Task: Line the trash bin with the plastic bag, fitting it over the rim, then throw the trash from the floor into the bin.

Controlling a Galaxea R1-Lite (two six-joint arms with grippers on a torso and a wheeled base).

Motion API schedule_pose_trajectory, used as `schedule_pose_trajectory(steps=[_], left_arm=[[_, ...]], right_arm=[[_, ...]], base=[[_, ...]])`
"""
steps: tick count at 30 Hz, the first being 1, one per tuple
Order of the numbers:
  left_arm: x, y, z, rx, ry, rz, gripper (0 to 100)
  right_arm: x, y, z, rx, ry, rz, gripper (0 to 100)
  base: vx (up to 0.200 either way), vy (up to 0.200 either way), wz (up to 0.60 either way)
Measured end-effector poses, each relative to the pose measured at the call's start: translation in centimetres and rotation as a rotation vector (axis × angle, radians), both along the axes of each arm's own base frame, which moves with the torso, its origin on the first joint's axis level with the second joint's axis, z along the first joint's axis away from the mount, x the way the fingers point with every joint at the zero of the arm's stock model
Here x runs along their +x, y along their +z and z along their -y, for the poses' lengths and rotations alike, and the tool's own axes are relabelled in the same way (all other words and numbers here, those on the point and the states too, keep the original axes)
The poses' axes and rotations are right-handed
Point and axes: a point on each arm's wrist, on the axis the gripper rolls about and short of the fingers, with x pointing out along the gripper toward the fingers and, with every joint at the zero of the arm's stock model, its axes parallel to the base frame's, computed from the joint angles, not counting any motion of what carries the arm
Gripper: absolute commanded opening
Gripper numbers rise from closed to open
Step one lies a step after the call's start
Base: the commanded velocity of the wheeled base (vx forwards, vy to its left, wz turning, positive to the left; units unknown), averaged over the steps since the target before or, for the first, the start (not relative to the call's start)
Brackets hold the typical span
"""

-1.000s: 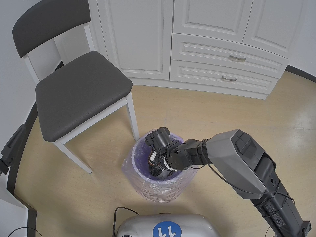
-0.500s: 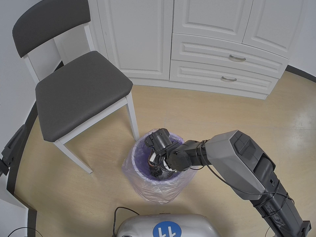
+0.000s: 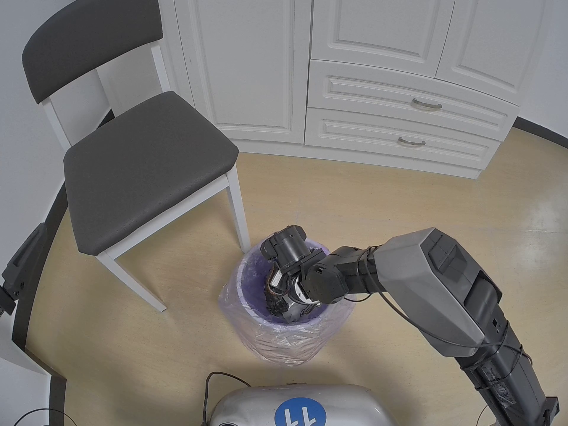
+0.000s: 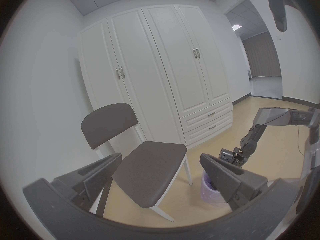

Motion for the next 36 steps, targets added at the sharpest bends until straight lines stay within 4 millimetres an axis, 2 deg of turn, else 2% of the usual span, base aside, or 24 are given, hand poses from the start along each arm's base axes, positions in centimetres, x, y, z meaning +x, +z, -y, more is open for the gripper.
schedule_pose_trajectory(steps=[14, 19, 26, 36], left_arm=[[-0.3, 0.1, -0.1, -0.003, 0.003, 0.012, 100], [-0.3, 0.1, -0.1, -0.002, 0.002, 0.012, 100], [0.0, -0.4, 0.0, 0.024, 0.003, -0.006, 100], [0.3, -0.8, 0.1, 0.049, 0.003, -0.026, 100]], right_arm=[[-1.6, 3.2, 0.5, -0.047, 0.033, 0.033, 100], [-2.1, 3.5, 0.8, -0.092, 0.055, 0.036, 100], [-3.1, 3.6, 1.8, -0.188, 0.119, 0.014, 100], [-5.4, 5.7, 3.9, -0.283, 0.194, 0.021, 100]], base=[[0.0, 0.0, 0.0], [0.0, 0.0, 0.0], [0.0, 0.0, 0.0], [0.0, 0.0, 0.0]])
